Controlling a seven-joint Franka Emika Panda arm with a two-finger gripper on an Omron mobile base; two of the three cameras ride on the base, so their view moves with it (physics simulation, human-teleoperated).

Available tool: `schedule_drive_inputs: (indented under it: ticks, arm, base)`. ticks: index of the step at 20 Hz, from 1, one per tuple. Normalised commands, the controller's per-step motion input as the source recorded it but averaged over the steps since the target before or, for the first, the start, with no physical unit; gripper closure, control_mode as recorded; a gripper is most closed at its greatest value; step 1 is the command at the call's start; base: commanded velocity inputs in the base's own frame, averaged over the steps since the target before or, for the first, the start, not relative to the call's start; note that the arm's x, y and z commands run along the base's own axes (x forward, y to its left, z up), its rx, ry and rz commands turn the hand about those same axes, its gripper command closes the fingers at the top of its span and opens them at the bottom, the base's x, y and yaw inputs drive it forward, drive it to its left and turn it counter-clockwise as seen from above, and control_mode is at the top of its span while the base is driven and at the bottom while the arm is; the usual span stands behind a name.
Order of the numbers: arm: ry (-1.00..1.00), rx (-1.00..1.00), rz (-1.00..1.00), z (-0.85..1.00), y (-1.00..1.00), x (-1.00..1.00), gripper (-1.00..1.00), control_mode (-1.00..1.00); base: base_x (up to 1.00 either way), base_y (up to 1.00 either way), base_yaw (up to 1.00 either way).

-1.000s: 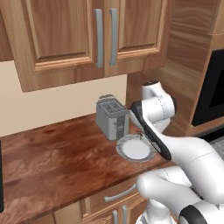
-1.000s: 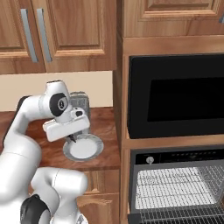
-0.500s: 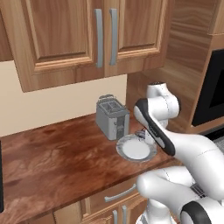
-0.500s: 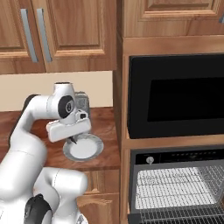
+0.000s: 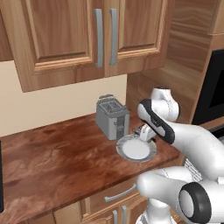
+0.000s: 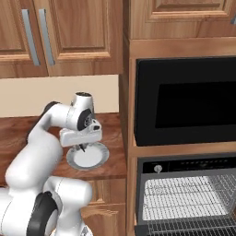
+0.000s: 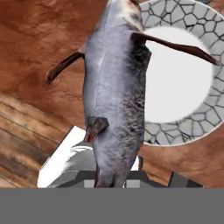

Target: Take the fish from the oven and place it on the plate on the counter.

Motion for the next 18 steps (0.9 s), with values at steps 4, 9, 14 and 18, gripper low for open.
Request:
schedule_drive_inputs:
  ticks: [4,9,14,18]
  arm:
    - [-0.14,-0.05,-0.11,-0.19,0.33,0.67,1.00,-1.00]
    - [-0.15,-0.04,-0.12,-0.37,0.12,0.59,1.00,-1.00]
    - [-0.03,0.00,-0.08,-0.41,-0.17,0.05,1.00,-1.00]
    - [0.00,0.00,-0.05,-0.35,-0.29,-0.06,1.00,-1.00]
  base:
    - [0.00,0.00,0.00]
    - [0.00,0.00,0.00]
    - [0.00,0.00,0.00]
    - [0.00,0.00,0.00]
